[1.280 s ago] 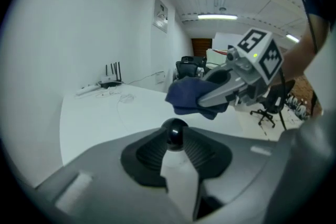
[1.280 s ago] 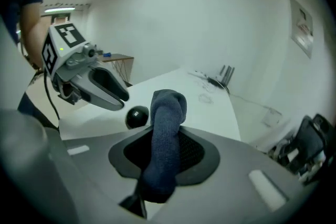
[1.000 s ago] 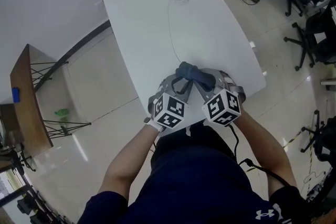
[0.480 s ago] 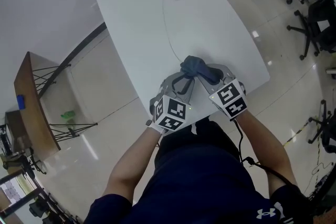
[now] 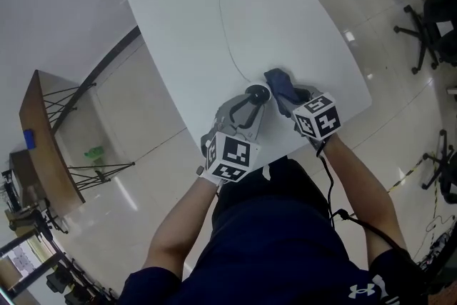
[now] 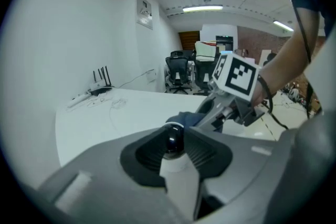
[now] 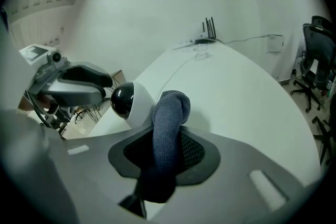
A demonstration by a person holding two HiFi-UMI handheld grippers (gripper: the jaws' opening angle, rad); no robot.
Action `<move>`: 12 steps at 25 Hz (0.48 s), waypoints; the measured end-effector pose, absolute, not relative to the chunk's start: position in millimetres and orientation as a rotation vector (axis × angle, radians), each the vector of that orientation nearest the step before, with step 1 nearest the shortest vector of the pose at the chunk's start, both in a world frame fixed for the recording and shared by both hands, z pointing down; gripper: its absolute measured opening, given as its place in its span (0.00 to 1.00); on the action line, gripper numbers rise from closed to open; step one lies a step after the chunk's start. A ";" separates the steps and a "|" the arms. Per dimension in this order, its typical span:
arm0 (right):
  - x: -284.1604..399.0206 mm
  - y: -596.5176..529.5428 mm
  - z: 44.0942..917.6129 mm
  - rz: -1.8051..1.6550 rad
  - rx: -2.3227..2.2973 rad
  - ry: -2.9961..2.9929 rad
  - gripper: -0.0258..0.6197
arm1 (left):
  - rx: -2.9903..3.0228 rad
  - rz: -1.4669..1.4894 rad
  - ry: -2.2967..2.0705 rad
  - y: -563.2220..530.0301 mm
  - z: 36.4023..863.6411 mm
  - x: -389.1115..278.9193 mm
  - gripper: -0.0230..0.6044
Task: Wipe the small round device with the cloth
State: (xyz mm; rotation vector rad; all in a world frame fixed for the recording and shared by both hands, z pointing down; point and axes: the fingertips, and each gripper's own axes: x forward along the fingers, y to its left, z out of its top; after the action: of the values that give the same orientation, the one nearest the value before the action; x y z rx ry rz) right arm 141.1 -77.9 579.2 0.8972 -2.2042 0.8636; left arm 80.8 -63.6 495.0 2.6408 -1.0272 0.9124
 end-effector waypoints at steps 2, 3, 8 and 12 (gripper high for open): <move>140.0 -73.4 593.7 0.886 0.862 -2.138 0.20 | 2.635 0.912 -1.024 -65.0 496.0 81.7 0.20; 140.7 -72.0 599.5 0.905 0.861 -2.106 0.20 | 2.633 0.915 -1.022 -65.1 497.4 82.0 0.20; 146.5 -65.6 617.9 1.089 0.924 -1.999 0.21 | 2.611 0.908 -1.011 -61.7 506.8 81.1 0.20; 149.0 -73.2 585.7 0.988 1.010 -2.108 0.21 | 2.608 0.851 -1.029 -60.5 499.9 76.4 0.20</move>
State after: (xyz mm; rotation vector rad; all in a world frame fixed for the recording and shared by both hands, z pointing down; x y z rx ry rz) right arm 149.0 -73.2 585.7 1.0097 -2.1079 0.9882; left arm 76.4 -60.5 499.9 2.6084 -1.0290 0.8505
